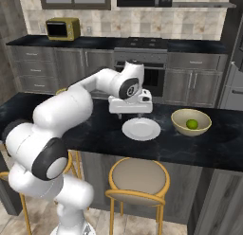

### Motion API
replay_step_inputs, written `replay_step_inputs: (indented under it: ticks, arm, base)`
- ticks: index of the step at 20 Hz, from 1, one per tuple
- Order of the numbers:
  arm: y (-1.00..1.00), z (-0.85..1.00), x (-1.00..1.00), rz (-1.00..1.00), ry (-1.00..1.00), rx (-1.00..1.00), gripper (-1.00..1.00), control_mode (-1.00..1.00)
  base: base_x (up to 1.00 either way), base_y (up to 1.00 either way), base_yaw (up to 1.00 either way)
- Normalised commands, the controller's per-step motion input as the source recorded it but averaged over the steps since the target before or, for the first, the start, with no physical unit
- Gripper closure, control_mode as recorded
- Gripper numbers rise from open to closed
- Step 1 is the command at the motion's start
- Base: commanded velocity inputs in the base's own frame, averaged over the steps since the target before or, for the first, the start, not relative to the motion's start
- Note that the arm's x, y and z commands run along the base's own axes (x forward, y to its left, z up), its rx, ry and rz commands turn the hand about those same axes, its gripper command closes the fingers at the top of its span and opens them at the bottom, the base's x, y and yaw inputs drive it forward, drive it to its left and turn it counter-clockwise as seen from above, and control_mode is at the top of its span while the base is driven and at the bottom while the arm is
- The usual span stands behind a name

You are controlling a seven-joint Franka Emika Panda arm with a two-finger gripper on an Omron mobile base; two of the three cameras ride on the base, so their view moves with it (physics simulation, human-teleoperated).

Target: Pick the chicken drumstick and lime from their plates and place them in the bowl. Then put the bowl in the fridge.

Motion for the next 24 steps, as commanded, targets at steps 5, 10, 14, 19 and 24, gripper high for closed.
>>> replay_step_inputs:
  ticks: [5, 10, 14, 19, 24]
  arm:
    - [0.77, 0.04, -0.09, -0.11, 0.05, 0.00, -1.00, -1.00]
    - [0.80, 0.04, -0.08, -0.03, 0.00, 0.03, -1.00, -1.00]
    - [0.85, 0.00, -0.11, 0.00, 0.00, 0.01, -1.00, -1.00]
    - [0.88, 0.00, -0.06, 0.00, 0.00, 0.00, -1.00, -1.00]
    - [0.90, -0.03, -0.01, 0.00, 0.00, 0.00, -1.00, -1.00]
  base:
    - [0.00, 0.00, 0.00]
    - [0.00, 0.00, 0.00]
    - [0.00, 0.00, 0.00]
    - [0.00, 0.00, 0.00]
    - [0.00, 0.00, 0.00]
